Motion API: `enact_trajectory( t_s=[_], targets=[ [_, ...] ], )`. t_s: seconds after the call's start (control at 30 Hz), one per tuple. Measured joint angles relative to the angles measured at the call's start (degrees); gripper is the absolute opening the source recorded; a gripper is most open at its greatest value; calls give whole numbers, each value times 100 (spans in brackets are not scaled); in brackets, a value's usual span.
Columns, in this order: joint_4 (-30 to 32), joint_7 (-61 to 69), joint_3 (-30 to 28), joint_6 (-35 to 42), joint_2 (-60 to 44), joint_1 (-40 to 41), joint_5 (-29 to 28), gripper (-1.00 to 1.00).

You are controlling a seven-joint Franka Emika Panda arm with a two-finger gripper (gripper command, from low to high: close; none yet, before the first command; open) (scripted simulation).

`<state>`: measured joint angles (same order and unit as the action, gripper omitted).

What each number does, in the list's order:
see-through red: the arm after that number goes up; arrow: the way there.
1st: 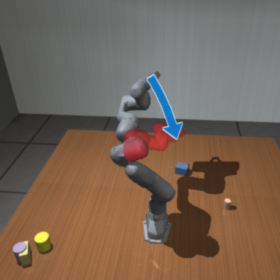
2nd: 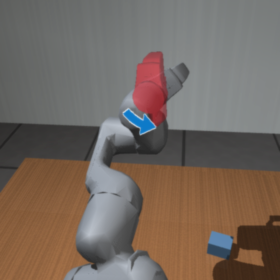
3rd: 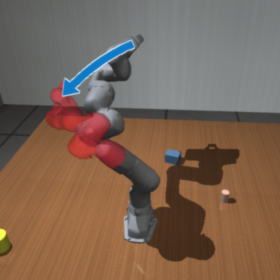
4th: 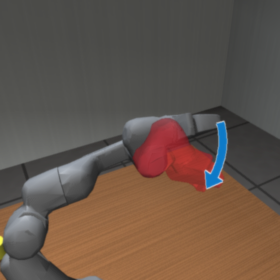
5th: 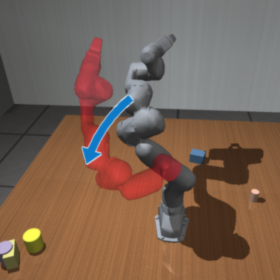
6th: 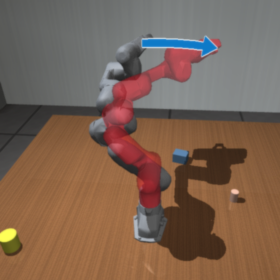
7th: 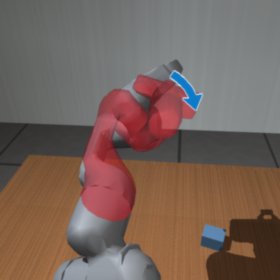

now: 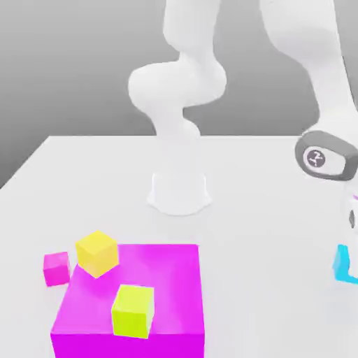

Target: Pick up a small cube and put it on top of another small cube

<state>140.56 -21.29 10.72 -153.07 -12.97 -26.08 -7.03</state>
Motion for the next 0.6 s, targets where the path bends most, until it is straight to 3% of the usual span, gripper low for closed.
enact_trajectory(
  t_s=[0.2,0.37,0.47,0.5,0.6],
  targets=[
    [-306,113,-897,911,645,1074,405,-100],
    [-601,134,-1573,1678,1122,2527,666,-100],
    [-604,168,-1621,1378,813,2809,801,-100],
    [-567,178,-1614,1213,685,2805,821,100],
    [-567,178,-1614,1213,685,2805,821,100]
  ],
)
